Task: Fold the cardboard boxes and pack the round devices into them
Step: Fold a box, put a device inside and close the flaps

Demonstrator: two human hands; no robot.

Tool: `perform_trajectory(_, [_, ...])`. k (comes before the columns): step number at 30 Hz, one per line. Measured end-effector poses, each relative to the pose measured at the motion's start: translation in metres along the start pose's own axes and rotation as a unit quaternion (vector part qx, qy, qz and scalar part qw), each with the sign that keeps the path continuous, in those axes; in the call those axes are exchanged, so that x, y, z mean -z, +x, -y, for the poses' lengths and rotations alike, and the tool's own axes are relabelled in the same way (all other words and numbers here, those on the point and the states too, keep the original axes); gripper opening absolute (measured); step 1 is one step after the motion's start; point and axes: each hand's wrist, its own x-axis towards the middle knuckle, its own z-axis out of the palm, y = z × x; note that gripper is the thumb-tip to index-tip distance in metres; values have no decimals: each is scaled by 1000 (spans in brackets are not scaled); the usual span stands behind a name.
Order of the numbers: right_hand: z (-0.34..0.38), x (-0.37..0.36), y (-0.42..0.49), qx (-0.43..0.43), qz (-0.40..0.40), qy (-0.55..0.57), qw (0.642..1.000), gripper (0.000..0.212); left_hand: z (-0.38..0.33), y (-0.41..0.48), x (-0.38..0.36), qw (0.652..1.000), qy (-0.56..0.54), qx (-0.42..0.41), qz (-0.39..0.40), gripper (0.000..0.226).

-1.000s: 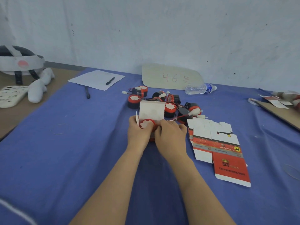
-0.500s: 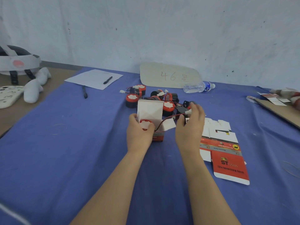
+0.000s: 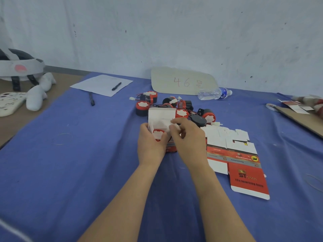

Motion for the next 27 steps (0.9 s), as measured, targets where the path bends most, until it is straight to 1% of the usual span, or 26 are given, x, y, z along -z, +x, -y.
perform_trajectory(3, [3, 3, -1, -5, 82, 29, 996, 19, 1, 1, 0, 1000, 1, 5, 3, 42])
perform_trajectory(5, [3, 7, 1, -2, 116, 24, 993, 20, 2, 2, 0, 1000, 6, 8, 4, 44])
perform_trajectory(9, [-1, 18, 5, 16, 183, -22, 983, 29, 3, 1, 1, 1000, 11, -2, 8, 46])
perform_trajectory(12, [-1, 21, 7, 40, 211, -63, 975, 27, 2, 1, 1, 1000, 9, -8, 8, 47])
perform_trajectory(15, [-1, 24, 8, 45, 191, -72, 978, 24, 2, 1, 2, 1000, 15, -17, 7, 46])
perform_trajectory(19, [1, 18, 4, 59, 191, -70, 977, 18, 3, 1, 1, 1000, 11, -17, 6, 44])
perform_trajectory(20, [1, 16, 4, 55, 179, -64, 980, 16, 2, 1, 0, 1000, 11, -16, 6, 44])
perform_trajectory(22, [2, 12, 4, 27, 137, -33, 990, 12, 2, 0, 0, 1000, 12, -15, 5, 43])
perform_trajectory(23, [2, 10, 3, 6, 116, -16, 993, 14, 1, 0, -1, 1000, 14, -14, 5, 43])
perform_trajectory(25, [2, 7, 3, -29, 79, 19, 996, 24, 1, -1, -1, 1000, 22, -13, 3, 44])
perform_trajectory(27, [0, 6, 5, -67, 53, 57, 995, 29, 1, -2, -1, 999, 31, -17, -1, 44])
